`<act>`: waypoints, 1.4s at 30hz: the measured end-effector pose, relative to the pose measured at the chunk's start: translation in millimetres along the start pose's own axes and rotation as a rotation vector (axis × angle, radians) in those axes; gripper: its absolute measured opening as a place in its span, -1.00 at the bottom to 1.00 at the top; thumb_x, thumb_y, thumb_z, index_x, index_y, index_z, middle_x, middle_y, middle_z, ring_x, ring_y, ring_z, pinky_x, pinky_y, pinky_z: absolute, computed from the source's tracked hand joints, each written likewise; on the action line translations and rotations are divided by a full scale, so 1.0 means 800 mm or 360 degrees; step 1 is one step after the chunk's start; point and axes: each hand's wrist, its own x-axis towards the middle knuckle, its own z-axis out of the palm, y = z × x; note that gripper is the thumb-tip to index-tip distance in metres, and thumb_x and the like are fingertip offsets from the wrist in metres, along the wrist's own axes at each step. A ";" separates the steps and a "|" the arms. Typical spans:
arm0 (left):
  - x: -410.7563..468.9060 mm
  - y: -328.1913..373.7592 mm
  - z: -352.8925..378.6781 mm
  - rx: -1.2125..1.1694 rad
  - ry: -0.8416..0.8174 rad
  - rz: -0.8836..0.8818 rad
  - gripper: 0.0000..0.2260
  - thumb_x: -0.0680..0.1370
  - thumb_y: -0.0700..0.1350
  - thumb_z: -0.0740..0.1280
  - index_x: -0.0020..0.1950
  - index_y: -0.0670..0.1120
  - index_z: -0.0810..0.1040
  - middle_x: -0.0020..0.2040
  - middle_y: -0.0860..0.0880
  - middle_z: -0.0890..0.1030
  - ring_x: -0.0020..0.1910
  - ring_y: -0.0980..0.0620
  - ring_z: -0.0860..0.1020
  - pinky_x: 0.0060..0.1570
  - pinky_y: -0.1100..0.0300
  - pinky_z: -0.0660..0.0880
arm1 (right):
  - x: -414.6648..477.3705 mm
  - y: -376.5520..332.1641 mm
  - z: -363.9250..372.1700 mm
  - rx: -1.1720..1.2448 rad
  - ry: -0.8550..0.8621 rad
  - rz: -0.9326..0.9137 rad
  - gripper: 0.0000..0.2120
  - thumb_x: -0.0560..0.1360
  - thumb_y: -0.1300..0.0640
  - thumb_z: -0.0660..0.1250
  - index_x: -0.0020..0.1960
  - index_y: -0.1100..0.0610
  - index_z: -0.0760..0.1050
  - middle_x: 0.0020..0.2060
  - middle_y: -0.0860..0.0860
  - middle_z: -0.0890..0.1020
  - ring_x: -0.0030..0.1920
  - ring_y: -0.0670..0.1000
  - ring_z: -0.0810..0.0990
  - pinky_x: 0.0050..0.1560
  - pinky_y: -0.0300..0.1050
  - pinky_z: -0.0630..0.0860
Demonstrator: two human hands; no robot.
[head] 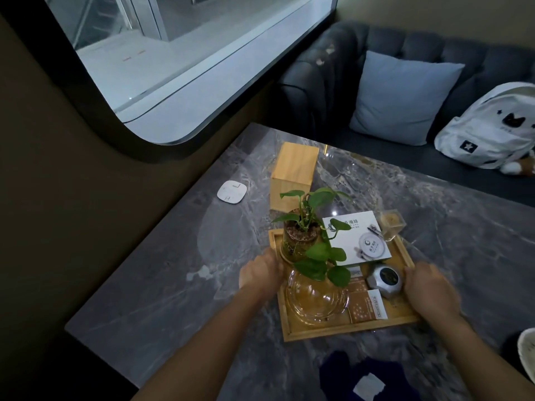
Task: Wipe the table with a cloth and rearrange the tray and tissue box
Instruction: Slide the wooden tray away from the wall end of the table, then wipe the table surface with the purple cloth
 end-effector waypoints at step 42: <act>-0.143 -0.158 0.030 0.0057 0.0627 -0.0438 -0.28 0.46 0.27 -0.13 0.43 -0.17 0.28 0.42 -0.15 0.38 0.41 -0.12 0.32 0.39 -0.03 0.23 | -0.221 -0.071 0.002 0.0258 -0.0518 -0.1624 -0.53 0.24 -0.02 0.36 0.15 -0.05 0.47 0.10 -0.14 0.49 0.04 -0.18 0.34 0.05 -0.24 0.33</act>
